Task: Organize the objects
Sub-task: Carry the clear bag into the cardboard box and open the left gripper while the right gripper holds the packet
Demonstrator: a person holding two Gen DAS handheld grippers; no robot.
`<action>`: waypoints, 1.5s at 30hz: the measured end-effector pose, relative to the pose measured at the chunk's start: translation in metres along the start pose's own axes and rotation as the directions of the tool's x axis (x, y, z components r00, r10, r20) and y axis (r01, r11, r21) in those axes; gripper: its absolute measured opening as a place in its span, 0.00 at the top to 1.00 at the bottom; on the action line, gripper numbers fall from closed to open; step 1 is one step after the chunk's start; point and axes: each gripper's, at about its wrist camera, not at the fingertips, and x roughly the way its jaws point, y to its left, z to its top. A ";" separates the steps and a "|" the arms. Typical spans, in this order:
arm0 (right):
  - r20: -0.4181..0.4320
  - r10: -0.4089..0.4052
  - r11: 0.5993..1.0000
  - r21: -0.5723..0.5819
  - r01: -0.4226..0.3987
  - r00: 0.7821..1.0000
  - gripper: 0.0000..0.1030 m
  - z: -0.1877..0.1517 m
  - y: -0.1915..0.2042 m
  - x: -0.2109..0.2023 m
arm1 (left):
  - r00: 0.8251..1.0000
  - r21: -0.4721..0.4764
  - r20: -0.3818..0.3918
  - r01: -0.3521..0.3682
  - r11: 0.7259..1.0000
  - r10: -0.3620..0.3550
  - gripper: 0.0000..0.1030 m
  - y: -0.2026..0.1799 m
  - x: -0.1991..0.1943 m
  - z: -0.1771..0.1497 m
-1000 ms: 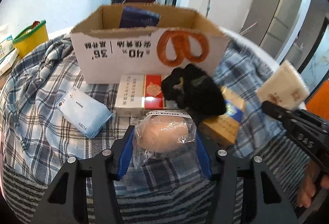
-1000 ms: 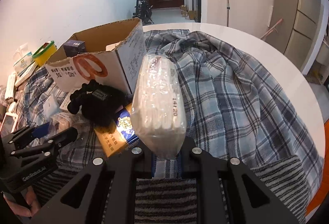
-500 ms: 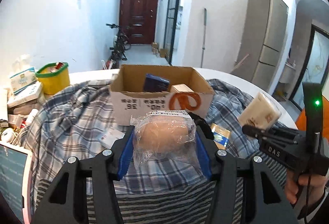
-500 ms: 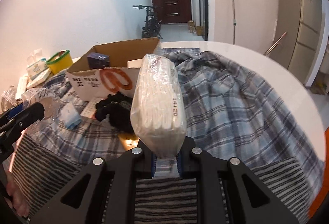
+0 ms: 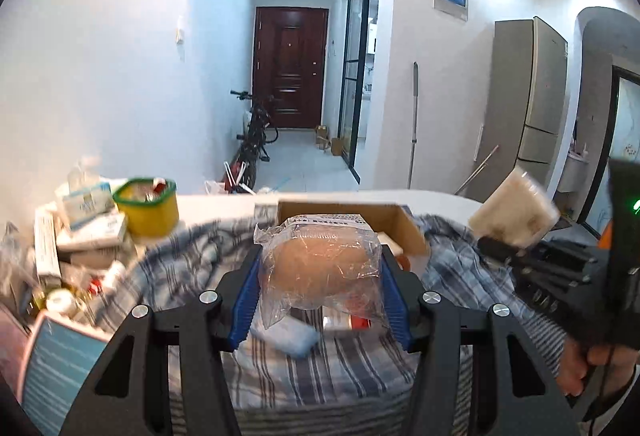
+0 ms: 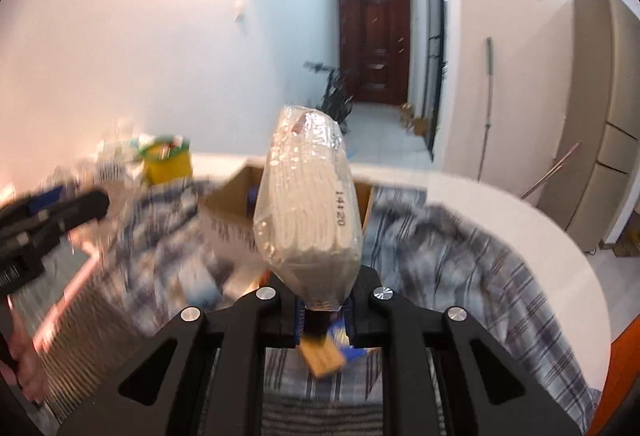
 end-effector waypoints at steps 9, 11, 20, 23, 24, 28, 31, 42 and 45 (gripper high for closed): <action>0.220 0.042 0.998 0.042 -0.053 0.975 0.86 0.089 -0.011 -0.040 | 0.982 -0.014 0.186 0.036 0.999 -0.032 0.45 -0.003 -0.030 0.085; 0.261 0.040 0.998 0.041 -0.053 0.964 0.86 0.104 -0.011 -0.046 | 0.969 -0.008 0.247 0.020 1.000 -0.017 0.45 -0.006 -0.040 0.100; 0.372 0.036 0.995 0.071 -0.067 0.928 0.86 0.125 -0.012 -0.035 | 0.954 0.007 0.301 -0.009 1.000 0.006 0.45 -0.014 -0.018 0.107; 0.344 0.011 0.997 0.071 -0.038 0.939 0.86 0.115 -0.016 -0.012 | 0.964 0.008 0.266 -0.006 1.000 0.004 0.45 -0.012 0.007 0.097; 0.327 0.006 0.997 0.068 -0.029 0.945 0.86 0.113 -0.017 -0.005 | 0.968 0.009 0.252 -0.006 1.000 0.004 0.45 -0.012 0.016 0.094; 0.233 0.022 0.998 0.049 -0.035 0.972 0.86 0.105 -0.023 0.032 | 0.973 0.008 0.232 0.006 1.000 -0.008 0.45 -0.008 0.047 0.082; 0.173 0.034 0.997 0.062 -0.045 0.984 0.86 0.098 -0.030 0.058 | 0.984 -0.006 0.178 0.013 1.000 -0.012 0.45 -0.005 0.076 0.069; 0.010 0.008 0.997 0.074 -0.008 1.000 0.86 0.066 -0.043 0.134 | 0.995 -0.107 -0.095 0.021 0.994 -0.031 0.45 0.031 0.159 0.019; -0.034 0.050 0.996 0.077 -0.047 0.998 0.86 0.057 -0.037 0.140 | 0.995 -0.098 -0.100 0.005 0.995 -0.015 0.45 0.030 0.159 0.019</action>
